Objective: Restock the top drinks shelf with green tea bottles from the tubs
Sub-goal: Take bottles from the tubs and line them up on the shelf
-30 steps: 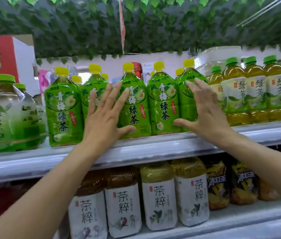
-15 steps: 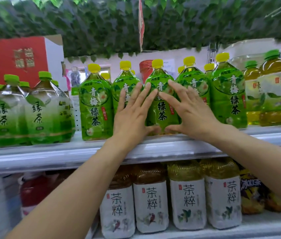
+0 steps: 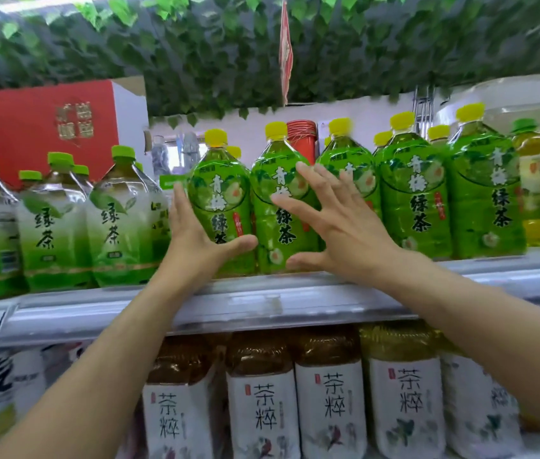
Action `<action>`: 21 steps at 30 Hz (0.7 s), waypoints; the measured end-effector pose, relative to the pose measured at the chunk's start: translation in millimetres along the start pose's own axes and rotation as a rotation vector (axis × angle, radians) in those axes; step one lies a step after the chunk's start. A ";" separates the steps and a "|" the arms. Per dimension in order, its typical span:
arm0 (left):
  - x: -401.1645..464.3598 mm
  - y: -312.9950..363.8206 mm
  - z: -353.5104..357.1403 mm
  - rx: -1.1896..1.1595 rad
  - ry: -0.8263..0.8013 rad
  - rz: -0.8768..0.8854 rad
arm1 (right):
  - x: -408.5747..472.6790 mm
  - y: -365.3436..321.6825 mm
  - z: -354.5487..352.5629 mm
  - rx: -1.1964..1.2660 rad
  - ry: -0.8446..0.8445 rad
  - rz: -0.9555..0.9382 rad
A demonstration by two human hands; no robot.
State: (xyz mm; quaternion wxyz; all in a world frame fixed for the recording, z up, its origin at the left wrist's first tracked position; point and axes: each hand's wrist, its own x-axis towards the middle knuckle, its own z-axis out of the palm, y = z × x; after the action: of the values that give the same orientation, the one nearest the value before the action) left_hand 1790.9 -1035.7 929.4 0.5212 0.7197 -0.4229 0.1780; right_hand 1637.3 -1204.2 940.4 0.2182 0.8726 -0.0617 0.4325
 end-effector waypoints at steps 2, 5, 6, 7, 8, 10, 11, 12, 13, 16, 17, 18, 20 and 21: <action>4.5 -2.5 -5.2 -0.061 -0.079 -0.075 | 4.2 -2.9 2.3 -0.013 -0.010 0.023; 8.4 -7.3 -5.2 -0.087 -0.118 -0.065 | 4.2 -4.0 4.9 -0.038 0.025 0.036; 8.4 -8.4 -4.2 -0.091 -0.116 -0.047 | 4.1 -5.1 6.0 -0.047 0.040 0.044; 8.6 -9.3 -3.0 -0.092 -0.111 -0.029 | 4.5 -6.3 7.3 -0.056 0.052 0.052; 8.7 -9.8 -2.1 -0.089 -0.105 -0.016 | 5.1 -7.8 8.7 -0.067 0.059 0.058; 9.0 -10.2 -0.6 -0.072 -0.100 -0.006 | 6.6 -10.2 10.4 -0.078 0.059 0.068; 8.8 -10.0 0.2 -0.057 -0.102 -0.005 | 7.3 -10.5 10.8 -0.079 0.058 0.070; 8.2 -9.5 0.6 -0.039 -0.106 -0.002 | 7.7 -10.4 11.2 -0.078 0.062 0.069; 7.3 -9.4 0.6 -0.023 -0.109 0.001 | 7.4 -10.2 11.7 -0.074 0.067 0.066; 5.2 -10.5 0.4 -0.003 -0.106 0.019 | 4.7 -9.3 13.9 -0.058 0.095 0.051; 4.4 -10.5 0.0 -0.003 -0.105 0.018 | 4.0 -9.0 14.6 -0.055 0.100 0.046; 3.4 -9.9 -0.4 0.000 -0.105 0.012 | 3.4 -9.0 15.1 -0.049 0.101 0.043; 1.5 -8.1 -1.3 0.011 -0.108 -0.002 | 2.5 -8.4 15.4 -0.020 0.095 0.041; 0.9 -7.4 -1.7 0.016 -0.109 -0.004 | 2.1 -7.9 15.0 -0.006 0.089 0.041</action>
State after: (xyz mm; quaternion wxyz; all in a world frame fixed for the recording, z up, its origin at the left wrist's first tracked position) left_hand 1797.7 -1033.9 926.3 0.4918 0.7334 -0.4476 0.1407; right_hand 1651.9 -1203.4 931.5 0.2146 0.8504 -0.0710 0.4752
